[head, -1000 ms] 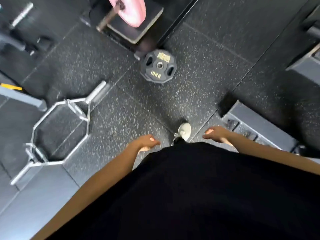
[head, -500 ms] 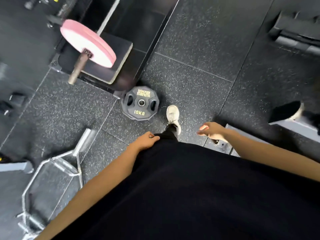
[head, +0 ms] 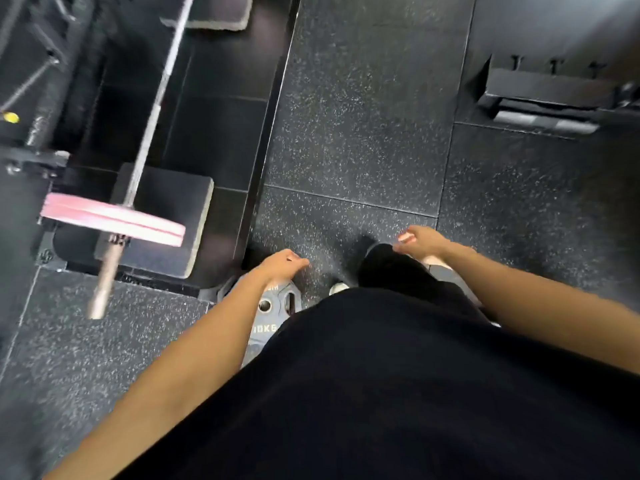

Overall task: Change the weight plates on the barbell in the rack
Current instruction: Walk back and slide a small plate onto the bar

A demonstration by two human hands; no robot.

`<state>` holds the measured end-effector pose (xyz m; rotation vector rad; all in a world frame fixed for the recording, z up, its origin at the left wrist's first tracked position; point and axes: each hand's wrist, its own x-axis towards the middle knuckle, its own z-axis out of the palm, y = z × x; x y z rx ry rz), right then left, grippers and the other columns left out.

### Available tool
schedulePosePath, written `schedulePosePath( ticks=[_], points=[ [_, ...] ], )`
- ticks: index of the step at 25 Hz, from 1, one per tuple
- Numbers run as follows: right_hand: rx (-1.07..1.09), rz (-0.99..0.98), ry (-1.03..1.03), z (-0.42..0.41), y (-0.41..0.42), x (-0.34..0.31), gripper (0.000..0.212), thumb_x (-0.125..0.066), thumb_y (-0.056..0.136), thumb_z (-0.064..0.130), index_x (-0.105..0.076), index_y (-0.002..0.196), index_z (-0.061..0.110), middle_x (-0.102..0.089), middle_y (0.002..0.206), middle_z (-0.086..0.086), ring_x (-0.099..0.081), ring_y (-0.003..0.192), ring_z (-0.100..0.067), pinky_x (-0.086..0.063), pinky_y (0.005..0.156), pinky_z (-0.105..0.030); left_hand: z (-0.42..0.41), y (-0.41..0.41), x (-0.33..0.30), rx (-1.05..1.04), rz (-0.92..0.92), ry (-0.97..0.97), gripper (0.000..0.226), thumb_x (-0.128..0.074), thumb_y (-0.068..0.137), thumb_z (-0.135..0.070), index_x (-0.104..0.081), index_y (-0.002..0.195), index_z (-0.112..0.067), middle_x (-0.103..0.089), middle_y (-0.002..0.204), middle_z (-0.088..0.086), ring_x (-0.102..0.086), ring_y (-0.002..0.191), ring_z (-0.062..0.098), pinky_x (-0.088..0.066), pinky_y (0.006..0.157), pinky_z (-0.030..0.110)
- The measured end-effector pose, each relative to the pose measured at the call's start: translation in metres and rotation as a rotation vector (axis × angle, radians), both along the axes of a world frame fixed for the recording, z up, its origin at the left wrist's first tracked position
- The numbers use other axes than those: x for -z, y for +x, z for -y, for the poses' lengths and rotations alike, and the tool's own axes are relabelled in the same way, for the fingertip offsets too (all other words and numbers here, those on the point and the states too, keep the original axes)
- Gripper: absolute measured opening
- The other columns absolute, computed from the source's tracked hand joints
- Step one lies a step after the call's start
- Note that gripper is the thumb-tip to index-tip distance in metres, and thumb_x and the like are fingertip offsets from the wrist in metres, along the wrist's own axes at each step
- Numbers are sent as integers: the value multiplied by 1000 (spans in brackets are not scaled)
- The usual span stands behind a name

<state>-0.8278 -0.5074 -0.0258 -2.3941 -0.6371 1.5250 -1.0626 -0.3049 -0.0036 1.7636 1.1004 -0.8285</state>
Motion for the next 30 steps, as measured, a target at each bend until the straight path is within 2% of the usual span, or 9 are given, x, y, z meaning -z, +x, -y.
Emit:
schedulePosePath(
  ticks=[1,3,5,10,16,18,21,26,30],
  points=[
    [0,4,-7,-17,19,4,46,-64,89,34,-54,128,13,-59,131,-9,-56,118,-28,-42,99,-35,-20,21,5,-2,-4,-16,26,-53,96,-43,-57,90,-18,-54,95,2,-49,95,19,-41,79,29],
    [-7,-23,-31,-44,52,11,46,-64,89,34,-53,128,12,-59,131,-9,-56,118,-28,-41,99,-35,-52,61,10,-1,-42,-28,43,-54,93,-50,-57,119,-16,-54,121,1,-52,113,23,-44,97,38],
    [-12,-62,-43,-77,96,20,46,-64,89,33,-53,128,12,-58,131,-9,-55,118,-28,-42,99,-35,-83,112,17,14,-50,-29,50,-54,93,-50,-53,129,-15,-52,129,1,-51,118,25,-44,97,39],
    [-41,-54,-77,-162,236,16,44,-65,87,33,-57,125,12,-60,129,-9,-57,115,-26,-44,95,-31,-162,249,16,48,-90,10,46,-53,94,-48,-55,124,-13,-60,128,7,-57,113,25,-43,97,35],
    [41,-44,4,-254,384,-2,45,-64,90,29,-54,128,7,-59,130,-10,-58,115,-27,-47,95,-35,-257,398,5,-82,30,88,46,-50,95,-50,-56,126,-17,-58,132,4,-53,120,23,-37,95,30],
    [59,-42,-7,-283,422,1,46,-63,91,30,-52,130,8,-57,132,-9,-57,117,-26,-46,96,-34,-287,440,11,-40,-11,57,43,-49,95,-50,-56,125,-19,-58,130,3,-53,118,22,-36,89,29],
    [70,-49,-29,-331,480,18,47,-66,89,32,-53,129,10,-60,130,-9,-58,115,-25,-46,98,-36,-346,506,27,32,-39,13,42,-48,93,-54,-56,121,-23,-57,129,0,-52,110,19,-36,88,30],
    [159,22,-60,-432,602,21,40,-67,86,32,-60,118,8,-64,123,-11,-60,112,-26,-45,95,-32,-494,663,14,171,8,54,43,-47,93,-56,-56,122,-25,-56,111,-4,-50,94,16,-38,83,31],
    [366,84,63,-499,684,3,53,-70,84,30,-52,130,12,-60,129,-11,-58,116,-25,-44,99,-32,-580,771,-6,321,-7,87,43,-49,92,-57,-56,122,-27,-61,103,-1,-54,85,17,-39,74,30]
  ],
)
